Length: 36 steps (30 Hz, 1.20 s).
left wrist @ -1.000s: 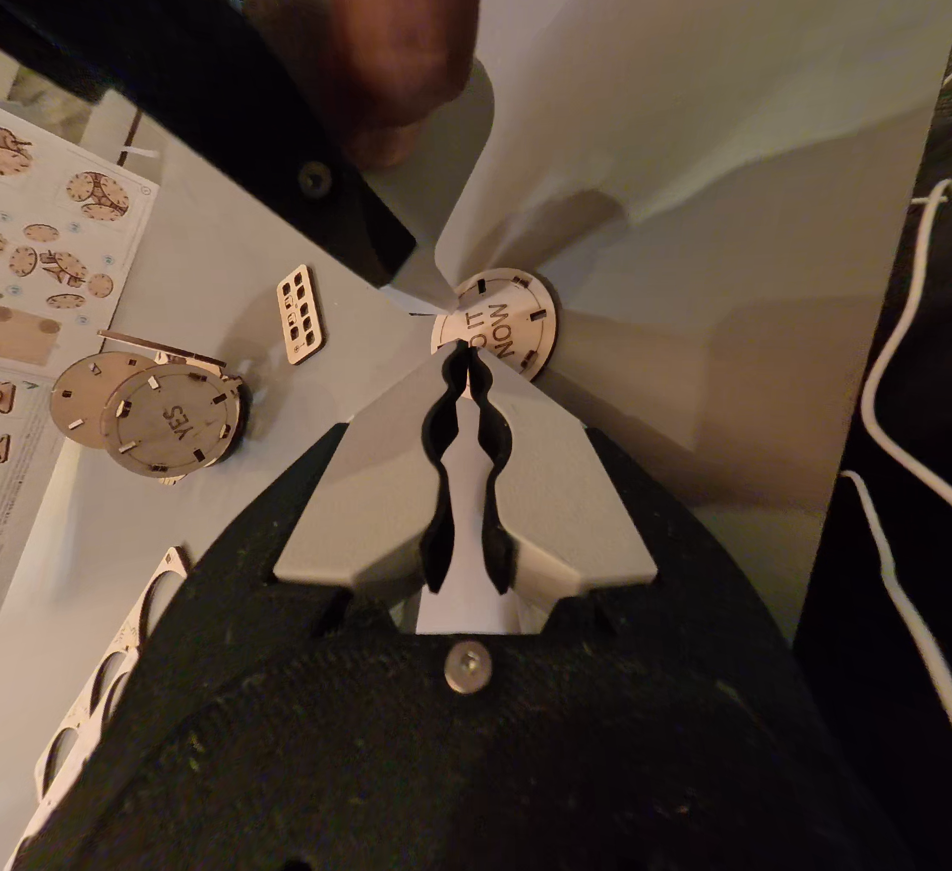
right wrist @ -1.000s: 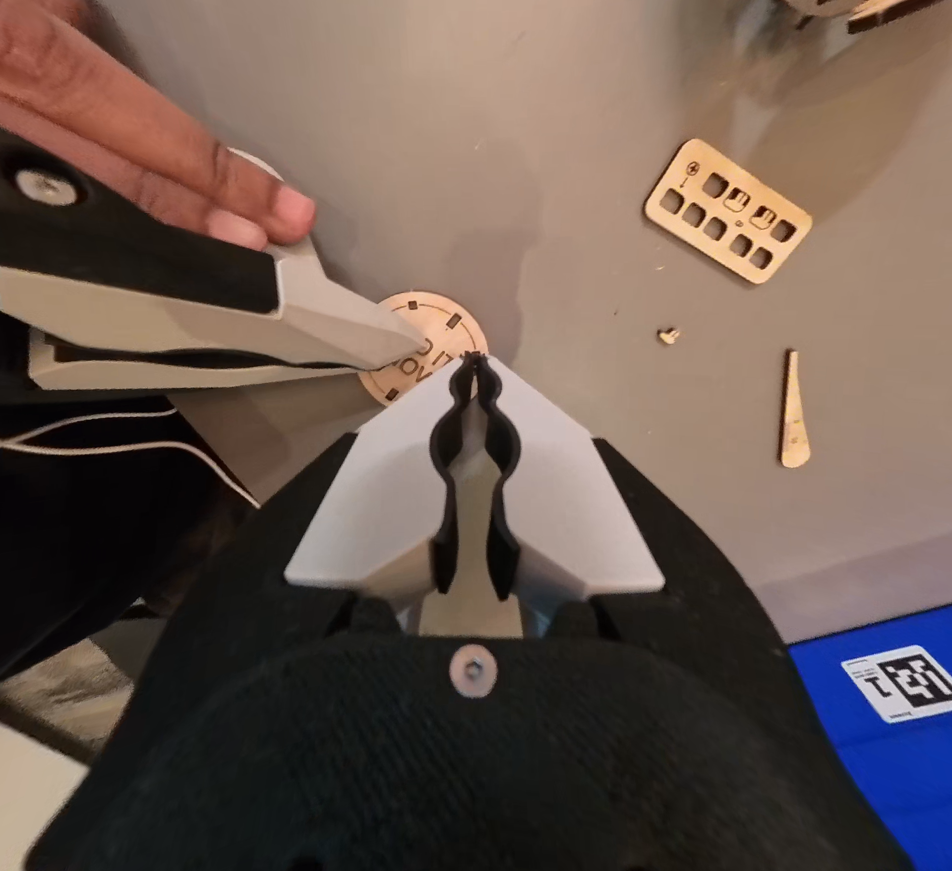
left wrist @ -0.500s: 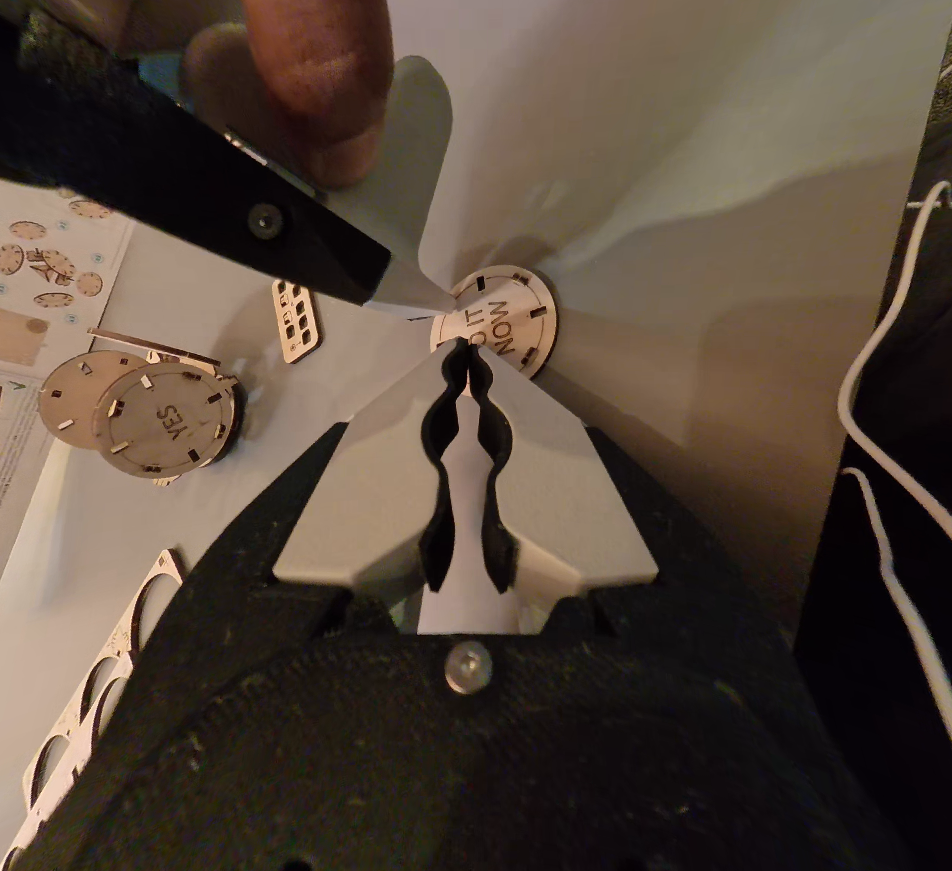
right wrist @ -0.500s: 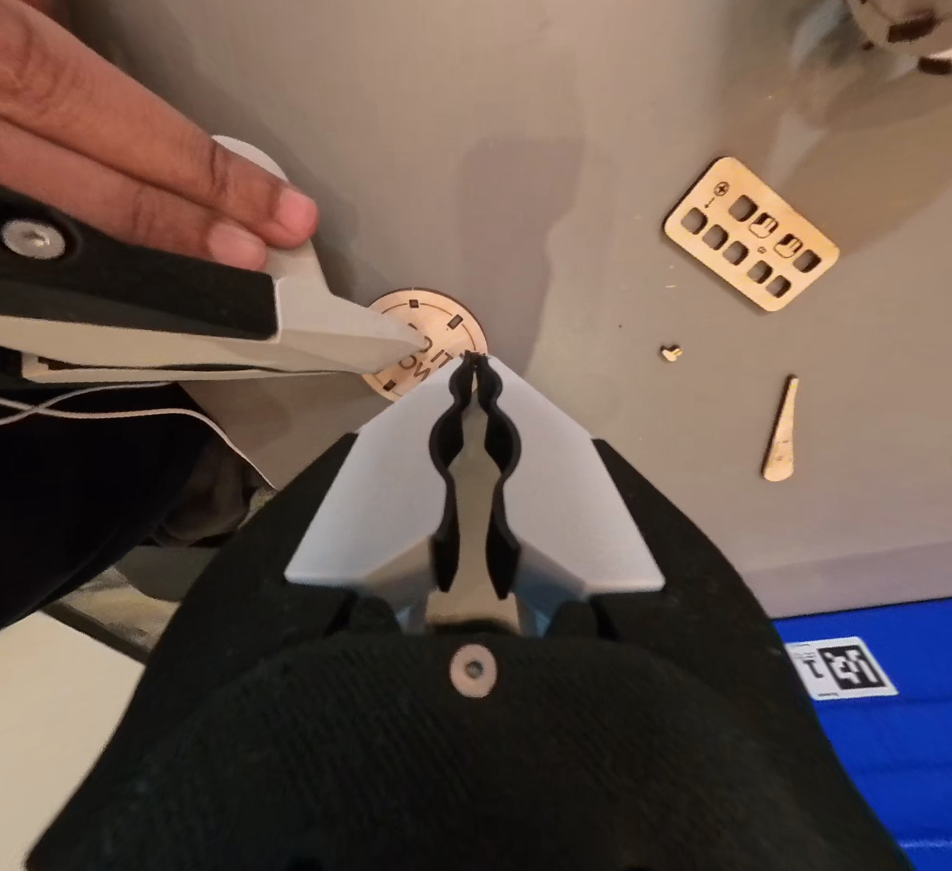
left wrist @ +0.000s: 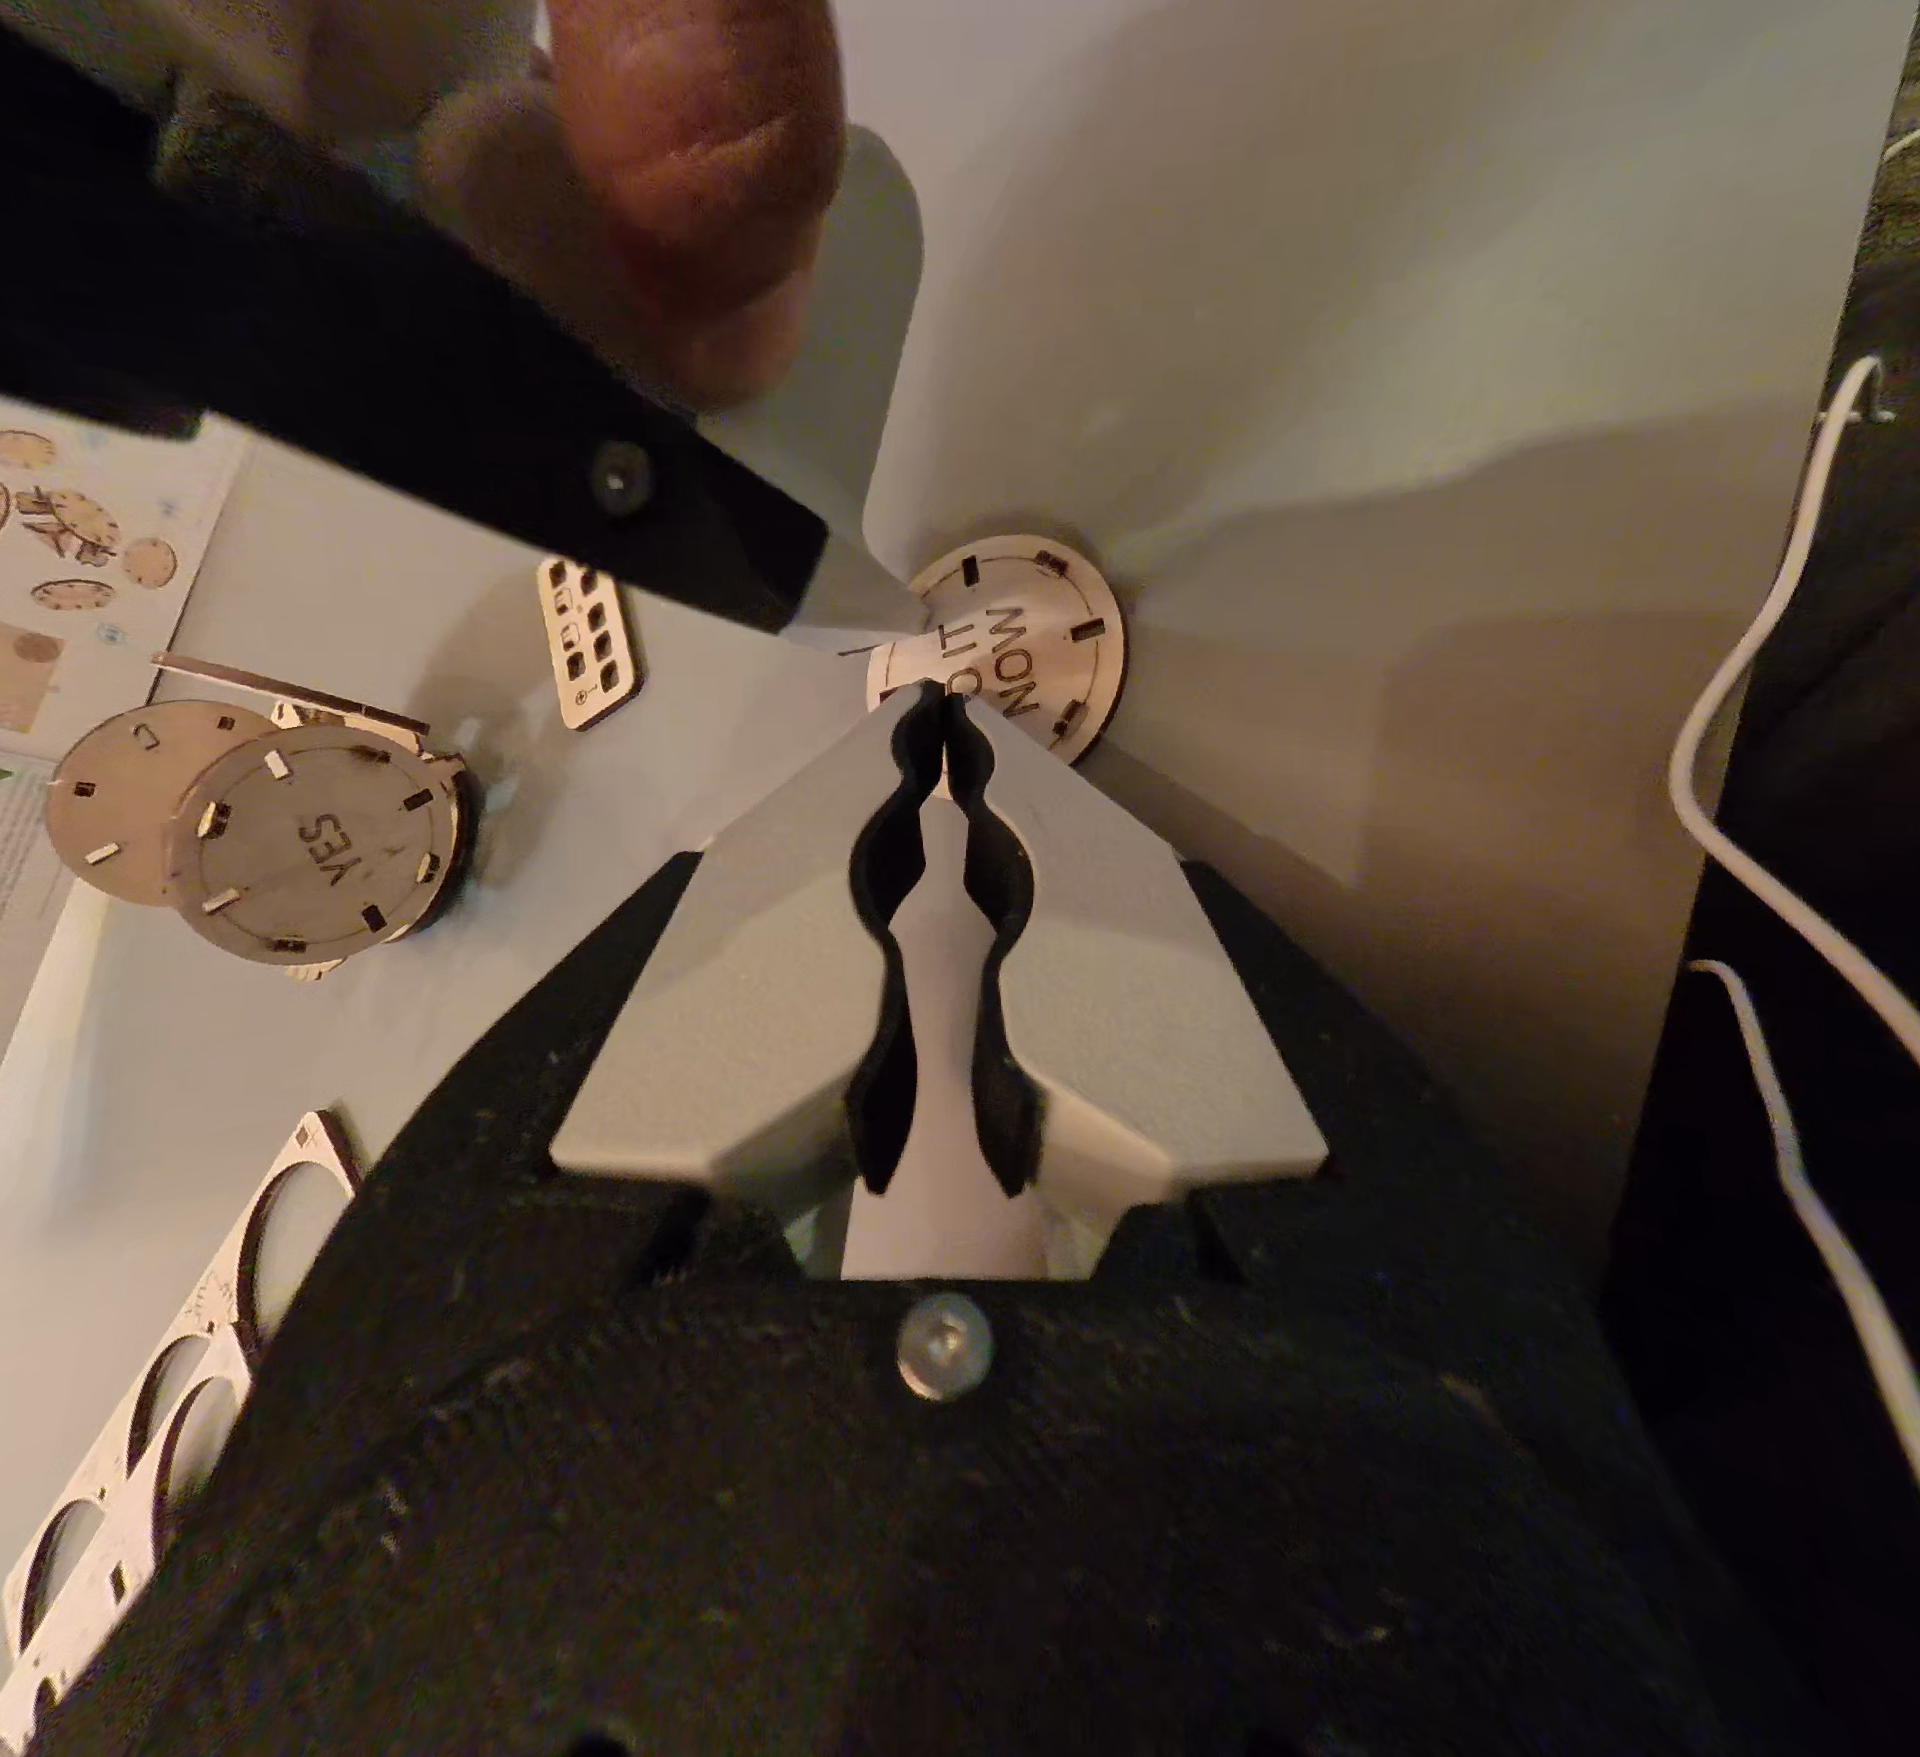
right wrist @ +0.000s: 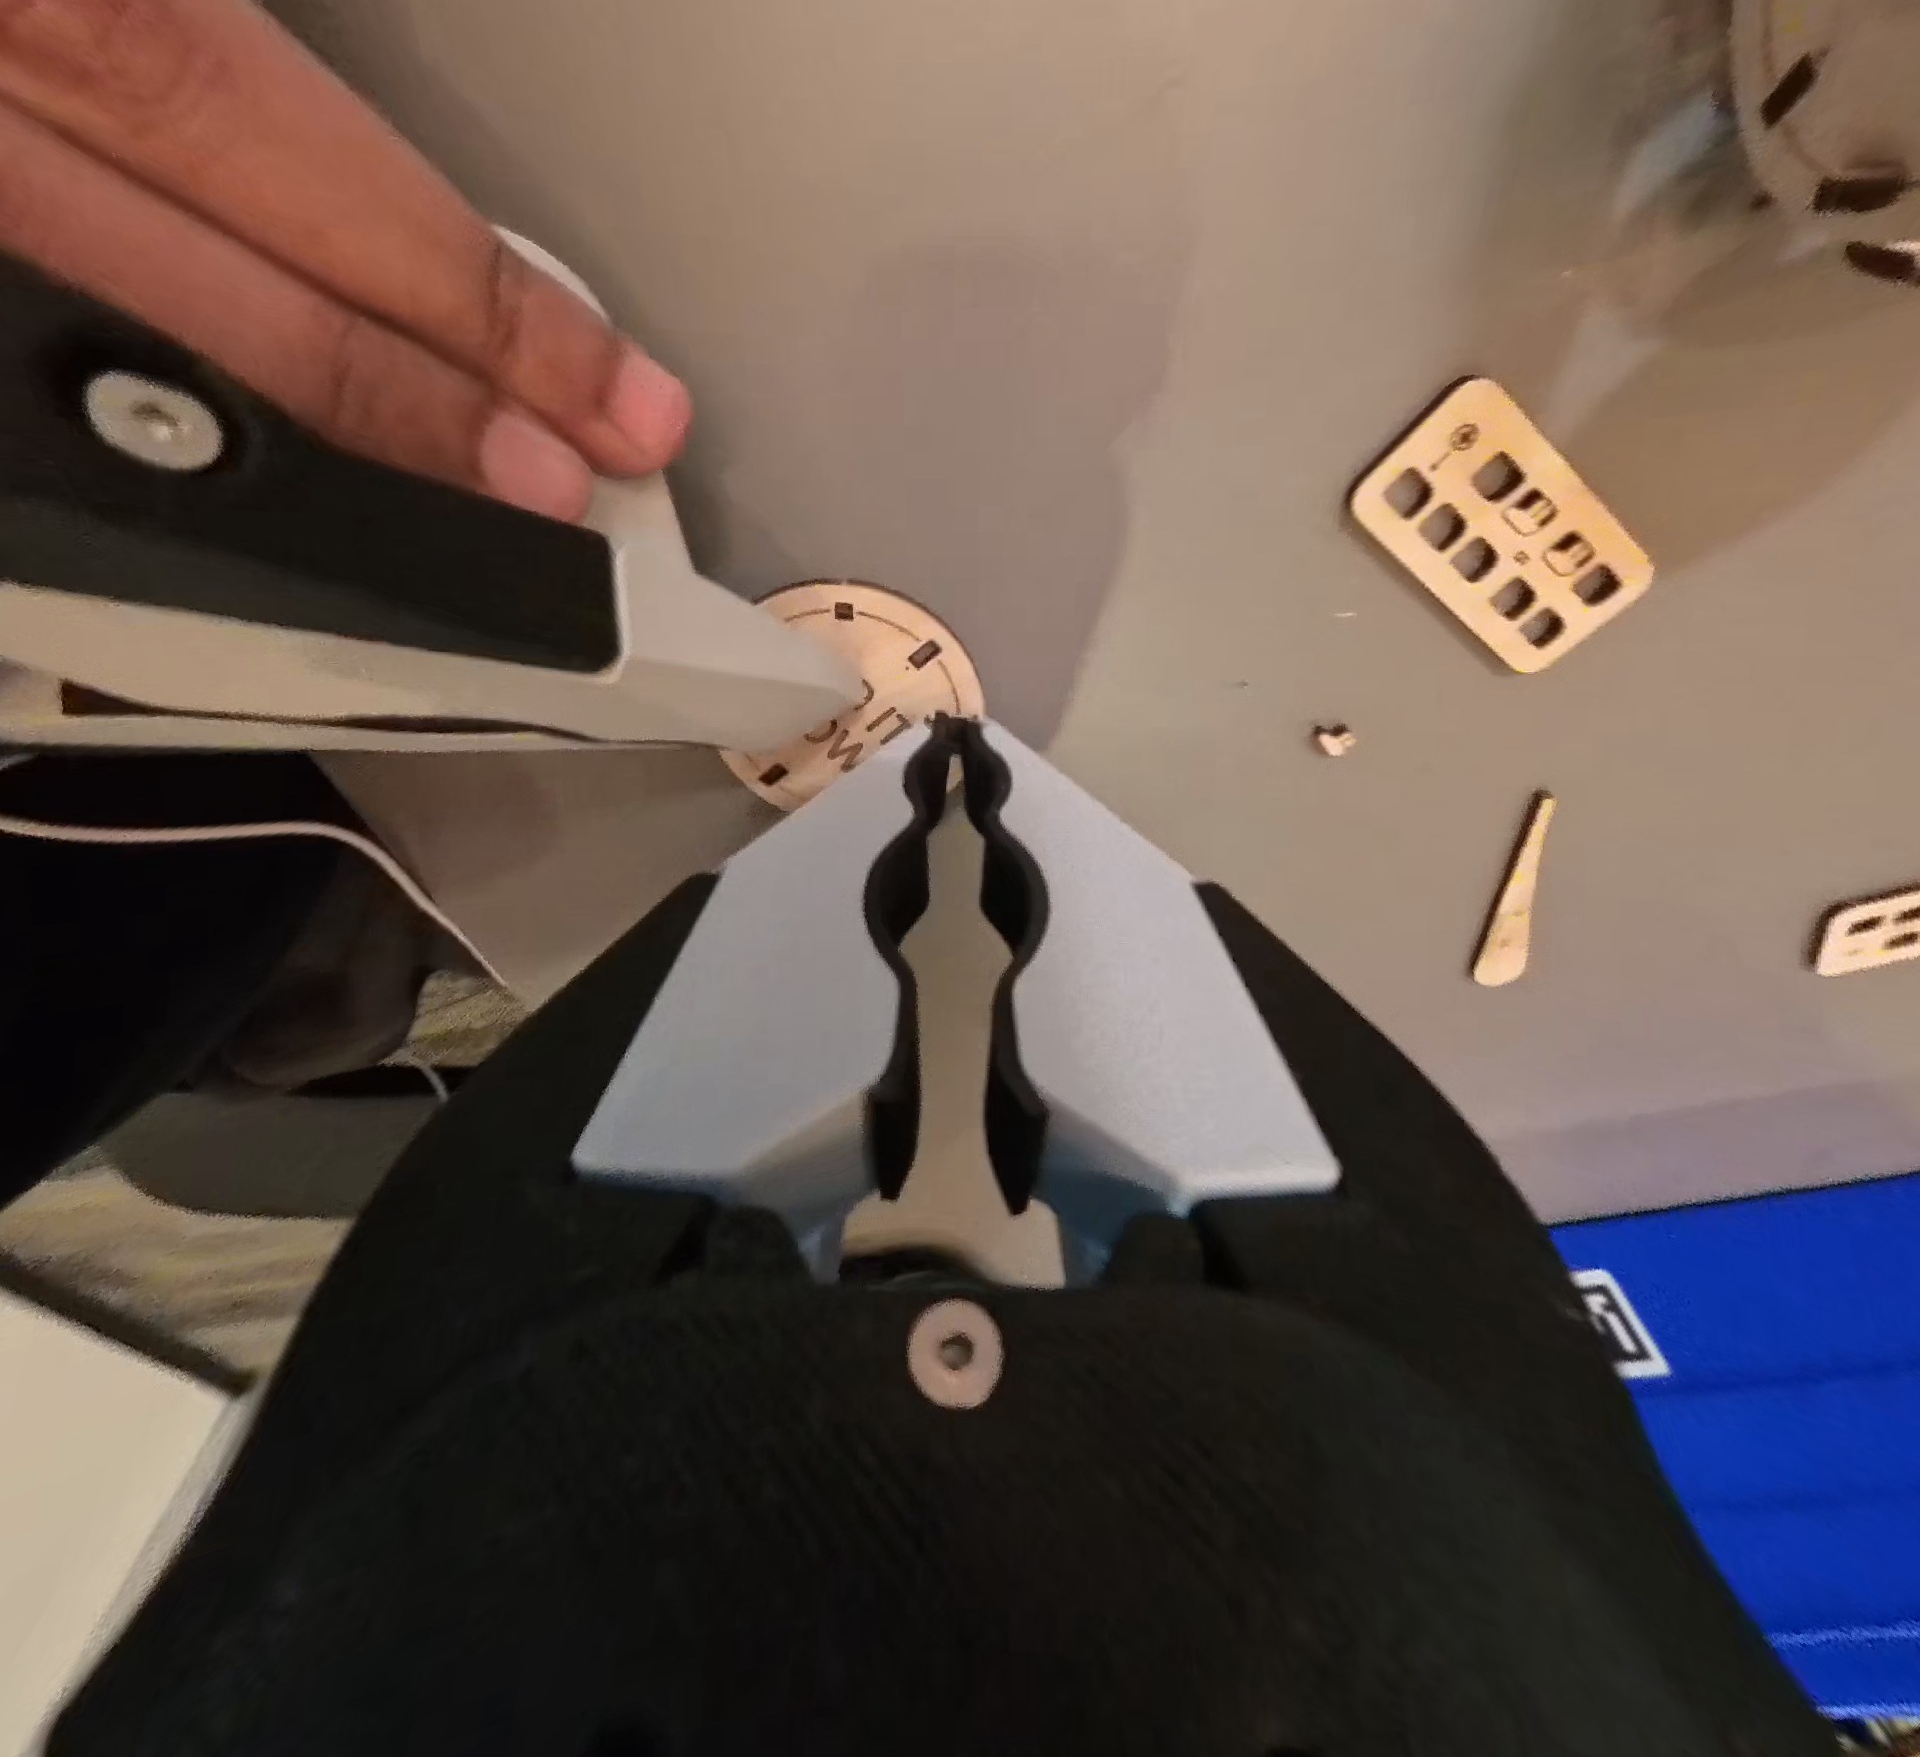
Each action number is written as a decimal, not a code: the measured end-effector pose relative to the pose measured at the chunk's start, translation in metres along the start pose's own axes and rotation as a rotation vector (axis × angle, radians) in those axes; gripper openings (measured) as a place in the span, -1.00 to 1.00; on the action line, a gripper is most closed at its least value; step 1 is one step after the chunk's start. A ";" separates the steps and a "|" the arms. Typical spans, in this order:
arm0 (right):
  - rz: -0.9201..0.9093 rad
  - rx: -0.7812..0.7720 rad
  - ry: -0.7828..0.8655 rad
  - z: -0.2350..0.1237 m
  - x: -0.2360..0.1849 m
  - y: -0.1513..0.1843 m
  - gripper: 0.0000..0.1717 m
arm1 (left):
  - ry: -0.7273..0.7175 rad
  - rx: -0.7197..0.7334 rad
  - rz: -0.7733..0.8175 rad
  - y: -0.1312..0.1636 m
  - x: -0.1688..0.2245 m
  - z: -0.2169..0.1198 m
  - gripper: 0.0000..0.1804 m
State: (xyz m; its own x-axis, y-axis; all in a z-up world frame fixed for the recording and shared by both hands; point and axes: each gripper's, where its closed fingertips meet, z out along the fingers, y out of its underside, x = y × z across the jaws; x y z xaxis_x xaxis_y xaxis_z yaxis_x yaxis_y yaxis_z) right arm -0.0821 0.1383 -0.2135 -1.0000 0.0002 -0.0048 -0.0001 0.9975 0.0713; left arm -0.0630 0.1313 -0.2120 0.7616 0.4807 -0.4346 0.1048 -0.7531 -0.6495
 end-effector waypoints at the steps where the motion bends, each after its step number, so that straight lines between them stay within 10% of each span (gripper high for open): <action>1: -0.004 0.015 0.021 0.000 0.000 0.000 -0.97 | -0.001 0.000 0.001 0.000 0.000 0.000 -1.00; 3: 0.021 0.056 0.017 -0.002 -0.004 -0.001 -0.71 | -0.006 0.000 0.006 0.000 0.000 0.000 -1.00; 10: 0.221 0.328 0.066 -0.031 0.008 -0.008 -1.00 | -0.028 -0.002 0.026 0.000 0.000 0.000 -1.00; 18: 0.691 1.455 0.344 -0.134 0.088 -0.042 -1.00 | -0.040 -0.002 0.038 0.000 -0.001 0.000 -1.00; 36: 0.681 1.692 0.749 -0.163 0.091 -0.052 -1.00 | -0.069 -0.006 0.065 0.000 -0.001 0.001 -1.00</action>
State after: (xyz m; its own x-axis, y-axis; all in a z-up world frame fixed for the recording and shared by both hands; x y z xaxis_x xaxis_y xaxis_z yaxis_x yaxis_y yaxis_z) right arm -0.1741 0.0745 -0.0552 -0.6334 0.7737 -0.0104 -0.1303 -0.1200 -0.9842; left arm -0.0641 0.1313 -0.2119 0.7209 0.4607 -0.5177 0.0610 -0.7863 -0.6148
